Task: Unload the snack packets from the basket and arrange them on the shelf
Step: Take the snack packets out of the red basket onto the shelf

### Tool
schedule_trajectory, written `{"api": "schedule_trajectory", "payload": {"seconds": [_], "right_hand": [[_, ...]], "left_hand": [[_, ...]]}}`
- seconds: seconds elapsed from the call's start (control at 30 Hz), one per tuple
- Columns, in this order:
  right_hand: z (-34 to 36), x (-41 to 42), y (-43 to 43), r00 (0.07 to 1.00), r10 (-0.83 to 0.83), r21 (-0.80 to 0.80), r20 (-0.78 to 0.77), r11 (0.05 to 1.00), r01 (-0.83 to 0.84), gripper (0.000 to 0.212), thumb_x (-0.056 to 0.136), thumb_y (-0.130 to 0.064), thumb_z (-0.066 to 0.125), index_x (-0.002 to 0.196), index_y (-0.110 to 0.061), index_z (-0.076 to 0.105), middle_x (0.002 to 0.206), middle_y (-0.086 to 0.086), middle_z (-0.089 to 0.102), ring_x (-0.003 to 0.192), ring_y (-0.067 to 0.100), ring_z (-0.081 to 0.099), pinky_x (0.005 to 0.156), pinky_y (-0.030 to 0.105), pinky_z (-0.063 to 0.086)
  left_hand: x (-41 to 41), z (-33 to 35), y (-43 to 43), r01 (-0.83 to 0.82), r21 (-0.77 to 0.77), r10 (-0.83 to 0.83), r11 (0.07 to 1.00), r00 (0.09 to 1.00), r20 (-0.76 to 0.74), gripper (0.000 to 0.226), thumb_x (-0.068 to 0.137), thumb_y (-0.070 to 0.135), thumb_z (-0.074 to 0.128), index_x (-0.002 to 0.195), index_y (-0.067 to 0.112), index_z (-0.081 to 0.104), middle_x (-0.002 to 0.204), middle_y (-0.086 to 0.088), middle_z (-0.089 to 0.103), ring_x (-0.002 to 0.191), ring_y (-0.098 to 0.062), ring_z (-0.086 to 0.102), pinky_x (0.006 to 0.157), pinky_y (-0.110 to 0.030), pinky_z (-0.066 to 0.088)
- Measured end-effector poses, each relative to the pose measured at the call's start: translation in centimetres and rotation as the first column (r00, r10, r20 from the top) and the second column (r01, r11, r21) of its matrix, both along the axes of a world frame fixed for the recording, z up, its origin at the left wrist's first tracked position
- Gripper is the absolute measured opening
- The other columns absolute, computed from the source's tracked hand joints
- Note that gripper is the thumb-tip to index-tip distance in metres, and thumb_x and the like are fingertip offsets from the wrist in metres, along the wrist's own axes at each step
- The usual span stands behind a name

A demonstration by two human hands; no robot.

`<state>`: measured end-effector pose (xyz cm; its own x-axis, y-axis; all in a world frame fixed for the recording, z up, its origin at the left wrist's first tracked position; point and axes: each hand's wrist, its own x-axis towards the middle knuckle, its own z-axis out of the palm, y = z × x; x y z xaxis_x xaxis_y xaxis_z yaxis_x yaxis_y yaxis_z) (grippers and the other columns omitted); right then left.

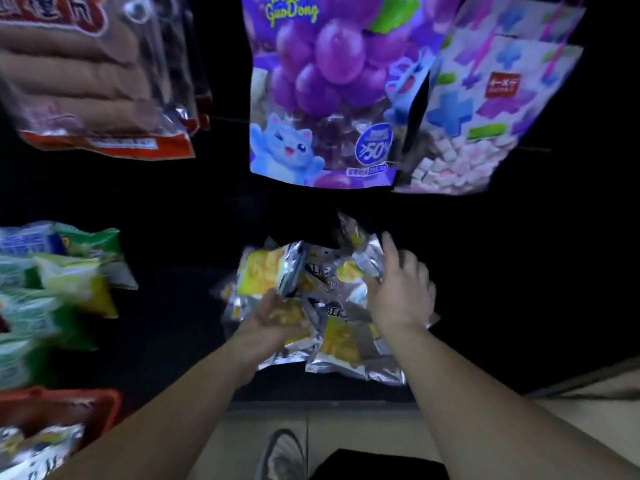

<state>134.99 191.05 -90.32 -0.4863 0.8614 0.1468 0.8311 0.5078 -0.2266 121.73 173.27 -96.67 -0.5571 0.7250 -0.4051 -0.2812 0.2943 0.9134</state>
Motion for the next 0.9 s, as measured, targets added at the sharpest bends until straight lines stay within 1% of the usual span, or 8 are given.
{"api": "schedule_trajectory", "payload": {"seconds": [0.1,0.17,0.27,0.37,0.5,0.7,0.8,0.9], "right_hand": [[-3.4,0.8,0.8,0.972,-0.185,-0.295,0.145,0.930,0.221,0.088,0.086,-0.059,0.067,0.155,-0.041,0.016,0.153,0.008,0.028,0.134,0.036,0.040,0.097,0.049,0.043],[-5.3,0.6,0.8,0.986,-0.151,-0.553,0.074,0.816,0.167,0.087,0.086,-0.058,0.070,0.156,-0.036,0.024,0.161,0.006,0.027,0.139,0.037,0.041,0.104,0.048,0.045],[-6.1,-0.1,-0.2,0.992,-0.088,-0.776,-0.095,0.631,-0.018,0.074,0.093,-0.050,0.068,0.156,-0.032,0.034,0.161,0.002,0.036,0.141,0.030,0.045,0.110,0.041,0.043],[-5.8,-0.6,-0.5,0.992,-0.036,-0.766,-0.125,0.639,-0.073,0.065,0.094,-0.054,0.064,0.152,-0.036,0.042,0.162,-0.002,0.036,0.137,0.026,0.049,0.103,0.037,0.044],[-5.2,-1.4,-1.1,0.991,0.068,-0.734,-0.114,0.667,-0.130,0.053,0.096,-0.051,0.062,0.144,-0.031,0.053,0.154,0.000,0.048,0.127,0.025,0.056,0.097,0.033,0.046],[-4.3,-3.4,-6.0,0.931,0.358,-0.709,0.069,0.674,-0.207,0.048,0.097,-0.050,0.060,0.138,-0.024,0.061,0.149,0.003,0.053,0.124,0.027,0.057,0.101,0.038,0.048],[-5.3,-2.7,-9.0,0.946,0.325,-0.719,0.003,0.658,-0.224,0.042,0.093,-0.062,0.056,0.125,-0.036,0.067,0.140,-0.002,0.060,0.111,0.019,0.061,0.093,0.035,0.050],[-7.6,-1.1,-10.5,0.967,0.238,-0.730,0.094,0.677,-0.095,0.059,0.092,-0.076,0.040,0.141,-0.045,0.052,0.154,0.002,0.047,0.136,0.028,0.047,0.103,0.041,0.041]], "left_hand": [[0.3,-2.3,0.1,0.030,-0.095,-0.024,0.995,0.998,0.064,0.079,0.088,0.013,0.078,0.151,0.029,0.033,0.123,0.013,0.066,0.080,0.001,0.069,0.062,-0.018,0.055],[0.1,-3.7,0.1,0.055,-0.178,-0.049,0.983,0.998,0.037,0.073,0.086,0.017,0.081,0.147,0.029,0.043,0.101,0.011,0.072,0.072,-0.003,0.067,0.057,-0.020,0.049],[0.0,-5.3,-0.3,0.063,-0.195,-0.055,0.979,0.997,0.044,0.066,0.084,0.026,0.084,0.138,0.039,0.048,0.117,0.005,0.069,0.068,-0.015,0.054,0.054,-0.024,0.041],[0.5,-5.9,-0.9,0.006,-0.239,-0.004,0.971,1.000,0.006,0.058,0.083,0.036,0.084,0.131,0.046,0.053,0.128,0.008,0.060,0.072,-0.019,0.059,0.060,-0.031,0.051],[0.8,-6.1,-3.5,-0.113,-0.232,0.110,0.966,0.994,-0.029,0.075,0.063,0.055,0.088,0.130,0.038,0.060,0.119,0.003,0.065,0.092,-0.022,0.071,0.074,-0.037,0.057],[2.4,-5.6,-11.0,-0.128,-0.235,0.137,0.963,0.990,0.024,0.048,0.084,0.023,0.082,0.128,0.023,0.062,0.106,0.001,0.069,0.082,-0.015,0.065,0.065,-0.030,0.051],[3.1,-5.6,-13.6,-0.122,-0.223,0.133,0.967,0.990,0.038,0.025,0.092,0.022,0.075,0.116,0.024,0.069,0.099,0.002,0.071,0.083,-0.013,0.064,0.064,-0.032,0.052],[3.8,-5.8,-14.1,-0.146,-0.193,0.155,0.970,0.987,0.033,0.028,0.092,0.031,0.074,0.120,0.031,0.068,0.104,-0.002,0.072,0.089,-0.015,0.068,0.067,-0.030,0.057]]}}
